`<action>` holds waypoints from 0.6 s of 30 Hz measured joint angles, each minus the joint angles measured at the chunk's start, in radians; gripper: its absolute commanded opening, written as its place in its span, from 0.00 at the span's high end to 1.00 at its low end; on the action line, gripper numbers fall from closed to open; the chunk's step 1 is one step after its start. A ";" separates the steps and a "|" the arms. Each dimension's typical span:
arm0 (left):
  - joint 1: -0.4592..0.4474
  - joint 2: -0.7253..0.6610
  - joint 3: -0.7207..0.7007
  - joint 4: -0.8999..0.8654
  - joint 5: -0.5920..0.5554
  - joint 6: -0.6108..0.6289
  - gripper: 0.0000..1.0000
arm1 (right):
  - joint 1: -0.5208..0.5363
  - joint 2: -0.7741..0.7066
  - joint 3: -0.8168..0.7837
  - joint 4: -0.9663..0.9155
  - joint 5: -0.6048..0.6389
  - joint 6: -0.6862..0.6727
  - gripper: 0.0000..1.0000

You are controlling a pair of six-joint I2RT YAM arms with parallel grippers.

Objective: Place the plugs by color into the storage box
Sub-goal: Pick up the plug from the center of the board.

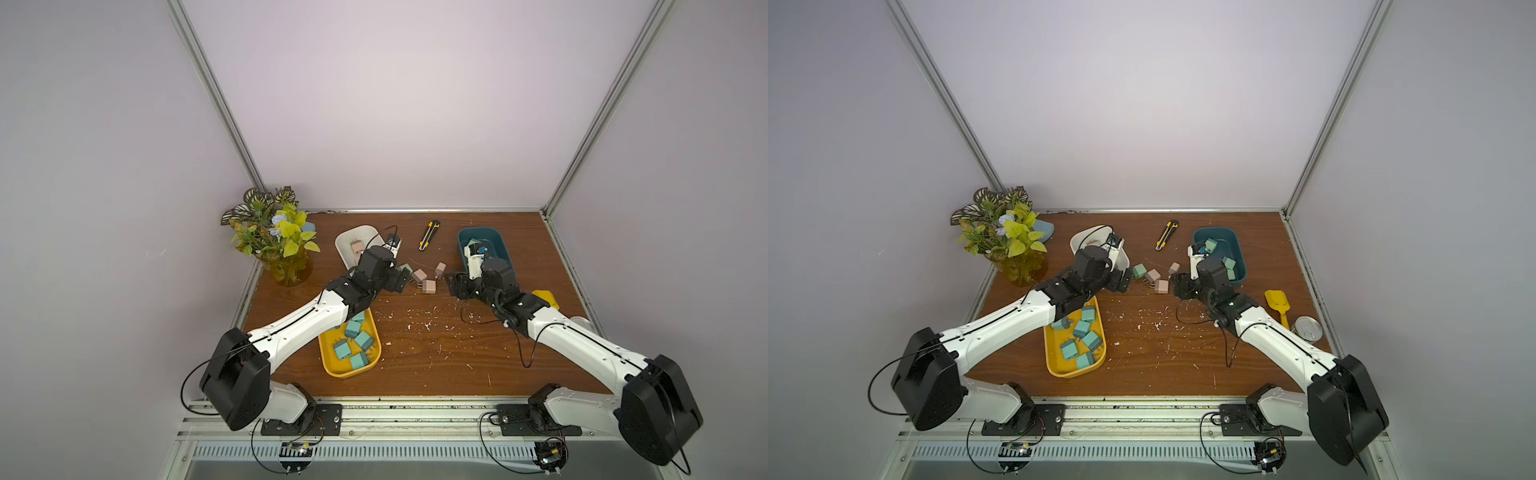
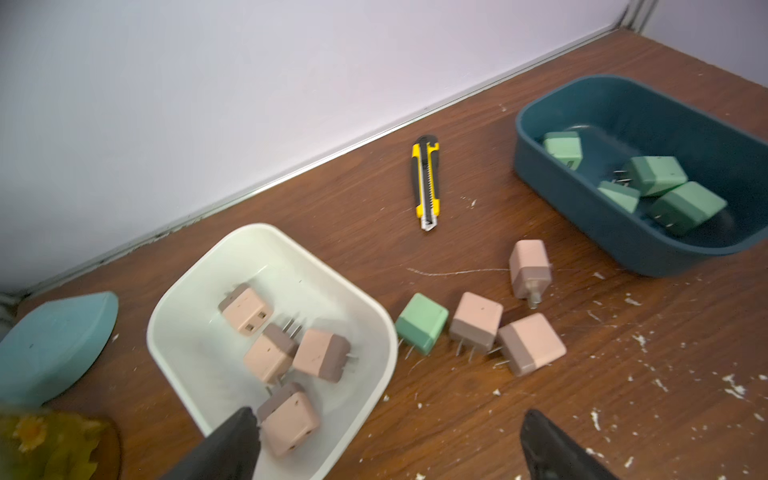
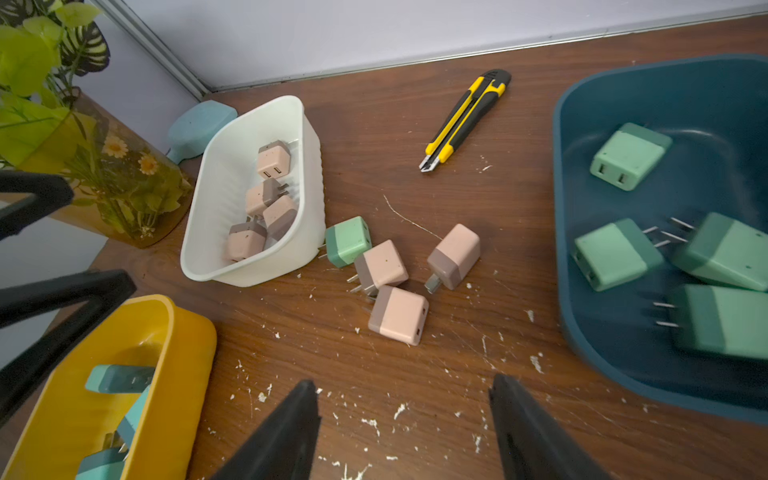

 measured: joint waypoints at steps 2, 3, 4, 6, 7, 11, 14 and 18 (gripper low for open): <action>0.037 -0.029 -0.039 0.004 0.006 -0.006 0.01 | 0.016 0.059 0.039 0.005 -0.002 -0.006 0.27; 0.055 -0.039 -0.057 0.006 0.005 -0.010 0.01 | 0.023 0.094 0.060 0.007 -0.003 -0.009 0.27; 0.074 -0.043 -0.071 0.006 0.005 -0.017 0.01 | 0.029 0.130 0.084 0.007 -0.004 -0.011 0.27; 0.099 -0.038 -0.076 0.003 0.016 -0.032 0.01 | 0.037 0.201 0.134 0.005 -0.009 -0.014 0.26; 0.108 -0.035 -0.076 0.003 0.023 -0.041 0.01 | 0.040 0.240 0.164 0.002 -0.011 -0.016 0.26; 0.145 -0.034 -0.074 0.006 0.074 -0.079 0.01 | 0.045 0.389 0.301 -0.026 -0.027 -0.022 0.26; 0.176 -0.034 -0.072 0.009 0.119 -0.110 0.01 | 0.047 0.514 0.439 -0.074 -0.041 -0.034 0.27; 0.219 -0.029 -0.072 0.016 0.174 -0.138 0.01 | 0.051 0.644 0.582 -0.124 -0.060 -0.053 0.27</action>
